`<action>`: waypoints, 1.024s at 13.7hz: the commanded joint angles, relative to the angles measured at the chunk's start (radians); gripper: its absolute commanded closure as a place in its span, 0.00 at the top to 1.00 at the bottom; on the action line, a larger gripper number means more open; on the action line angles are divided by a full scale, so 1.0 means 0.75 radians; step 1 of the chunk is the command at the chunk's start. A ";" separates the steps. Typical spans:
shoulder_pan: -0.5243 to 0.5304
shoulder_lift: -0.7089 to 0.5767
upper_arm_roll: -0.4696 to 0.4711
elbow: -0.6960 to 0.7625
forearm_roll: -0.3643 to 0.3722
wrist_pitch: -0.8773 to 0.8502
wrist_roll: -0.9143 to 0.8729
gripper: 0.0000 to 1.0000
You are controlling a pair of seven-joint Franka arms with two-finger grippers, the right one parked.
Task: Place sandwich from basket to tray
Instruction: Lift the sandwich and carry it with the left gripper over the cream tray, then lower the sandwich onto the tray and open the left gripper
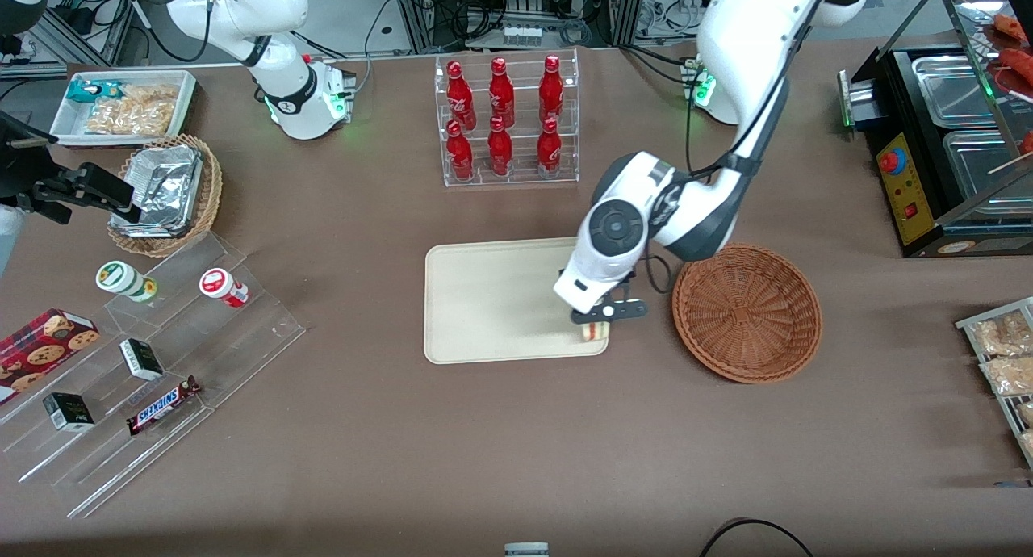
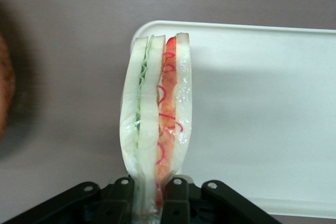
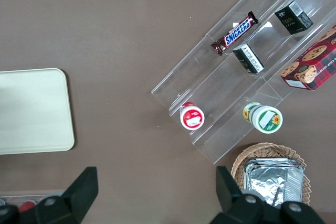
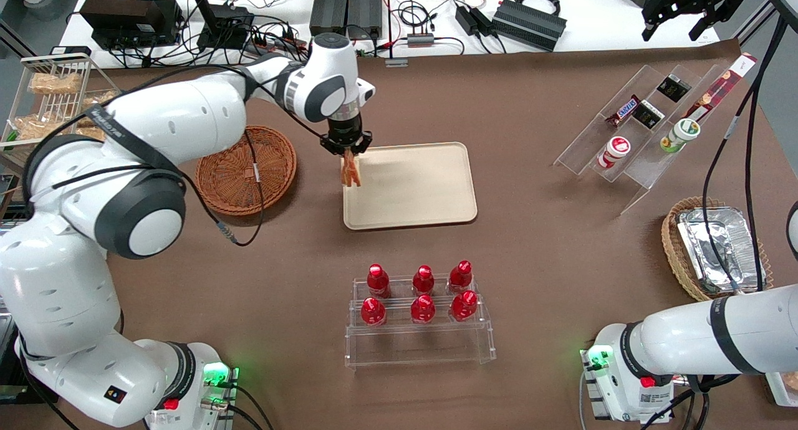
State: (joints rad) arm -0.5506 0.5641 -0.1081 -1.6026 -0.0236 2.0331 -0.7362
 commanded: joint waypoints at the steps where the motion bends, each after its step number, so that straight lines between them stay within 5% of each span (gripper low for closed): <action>1: -0.084 0.119 0.015 0.161 -0.016 -0.017 -0.090 0.07; 12: -0.166 0.340 -0.069 0.343 -0.016 0.167 -0.246 0.08; 13: -0.166 0.342 -0.073 0.339 -0.016 0.167 -0.246 0.13; 14: -0.164 0.342 -0.073 0.339 -0.018 0.167 -0.248 0.32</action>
State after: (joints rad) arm -0.6661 0.8063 -0.1656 -1.3806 -0.0238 2.1621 -0.9045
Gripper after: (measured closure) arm 0.846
